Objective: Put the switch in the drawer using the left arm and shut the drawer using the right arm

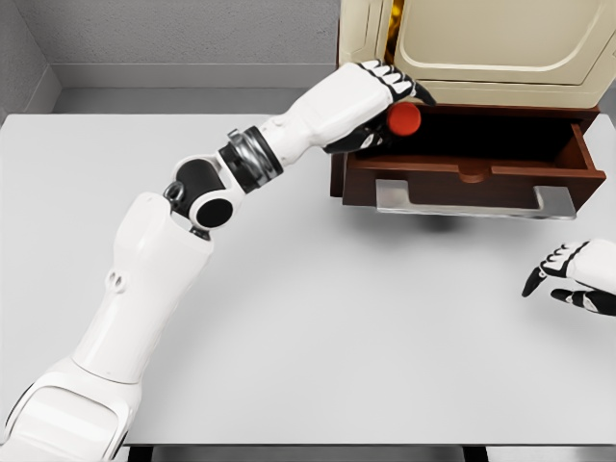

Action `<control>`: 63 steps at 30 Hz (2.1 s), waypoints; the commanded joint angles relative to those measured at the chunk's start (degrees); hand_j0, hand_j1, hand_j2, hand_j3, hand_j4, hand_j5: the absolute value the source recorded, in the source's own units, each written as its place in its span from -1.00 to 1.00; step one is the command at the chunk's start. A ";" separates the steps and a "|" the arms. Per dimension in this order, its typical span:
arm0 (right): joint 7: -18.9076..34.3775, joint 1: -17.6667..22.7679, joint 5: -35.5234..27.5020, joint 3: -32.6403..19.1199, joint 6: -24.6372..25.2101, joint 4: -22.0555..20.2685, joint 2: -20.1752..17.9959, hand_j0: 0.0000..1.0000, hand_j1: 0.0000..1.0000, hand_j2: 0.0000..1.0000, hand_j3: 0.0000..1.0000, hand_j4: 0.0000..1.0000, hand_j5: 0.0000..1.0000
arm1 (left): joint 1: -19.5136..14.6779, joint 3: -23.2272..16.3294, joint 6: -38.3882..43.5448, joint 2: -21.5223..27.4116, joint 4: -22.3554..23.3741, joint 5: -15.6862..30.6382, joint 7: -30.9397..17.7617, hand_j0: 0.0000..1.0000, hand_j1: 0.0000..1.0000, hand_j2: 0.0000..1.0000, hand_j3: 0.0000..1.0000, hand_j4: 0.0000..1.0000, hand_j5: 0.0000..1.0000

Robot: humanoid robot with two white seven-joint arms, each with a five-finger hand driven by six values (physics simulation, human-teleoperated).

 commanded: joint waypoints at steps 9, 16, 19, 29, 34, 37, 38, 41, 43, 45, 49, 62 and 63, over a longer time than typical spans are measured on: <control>-0.02 2.02 -0.31 -2.09 0.16 -0.02 -0.07 0.14 0.14 0.14 0.14 0.14 0.14 | 0.18 -0.76 -0.60 0.00 -0.27 0.07 0.04 0.55 0.55 0.55 0.55 0.55 0.55; -0.02 3.51 -0.31 -3.05 0.16 -0.02 -0.07 0.15 0.15 0.15 0.15 0.15 0.15 | 0.70 -1.38 -3.94 0.00 -3.43 1.12 0.13 0.57 0.57 0.57 0.57 0.57 0.57; -0.02 3.52 -0.31 -3.23 0.16 -0.02 -0.07 0.15 0.15 0.15 0.15 0.15 0.15 | 0.35 -2.79 -4.02 0.00 -5.98 7.97 -0.14 0.57 0.57 0.57 0.57 0.57 0.57; -0.02 3.78 -0.31 -3.67 0.16 -0.02 0.02 0.15 0.15 0.15 0.15 0.15 0.15 | 0.26 -4.90 0.19 9.75 -10.19 30.39 -13.32 0.58 0.58 0.58 0.58 0.58 0.58; -0.02 4.04 -0.31 -3.76 0.16 -0.02 0.02 0.15 0.15 0.15 0.15 0.15 0.15 | 0.18 -5.51 15.57 12.57 -15.21 46.47 -20.02 0.63 0.63 0.63 0.63 0.63 0.63; -0.02 4.04 -0.31 -3.76 0.16 -0.02 0.02 0.15 0.15 0.15 0.15 0.15 0.15 | 0.00 -5.51 22.34 12.57 -15.47 52.01 -20.02 0.63 0.63 0.63 0.63 0.63 0.63; -0.02 4.04 -0.31 -3.76 0.16 -0.02 0.02 0.15 0.15 0.15 0.15 0.15 0.15 | -0.09 -5.42 24.27 12.65 -15.56 54.38 -20.02 0.63 0.63 0.63 0.63 0.63 0.63; -0.02 4.04 -0.31 -3.76 0.16 -0.02 0.02 0.15 0.15 0.15 0.15 0.15 0.15 | -0.26 -4.90 33.67 12.39 -15.47 59.66 -20.02 0.63 0.63 0.63 0.63 0.63 0.63; -0.02 4.13 -0.31 -3.76 0.16 -0.02 0.11 0.14 0.14 0.14 0.14 0.14 0.14 | -0.61 -4.81 36.23 12.21 -15.47 60.19 -20.02 0.63 0.63 0.63 0.63 0.63 0.63; -0.02 4.13 -0.31 -3.76 0.16 -0.02 0.11 0.14 0.14 0.14 0.14 0.14 0.14 | -0.62 -4.72 38.25 12.21 -15.38 60.98 -20.02 0.63 0.63 0.63 0.63 0.63 0.63; -0.02 4.13 -0.31 -3.76 0.16 -0.02 0.11 0.14 0.14 0.14 0.14 0.14 0.14 | -0.70 -4.46 42.82 12.48 -14.95 60.45 -20.02 0.63 0.63 0.63 0.63 0.63 0.63; -0.02 4.30 -0.31 -3.58 0.16 -0.02 0.20 0.14 0.14 0.14 0.14 0.14 0.14 | -1.76 -3.93 45.02 11.95 -9.58 58.34 -20.02 0.63 0.63 0.63 0.63 0.63 0.63; -0.02 4.48 -0.31 -3.58 0.16 -0.02 0.20 0.14 0.14 0.14 0.14 0.14 0.14 | -1.67 -4.11 45.19 11.69 -9.58 58.34 -20.02 0.63 0.63 0.63 0.63 0.63 0.63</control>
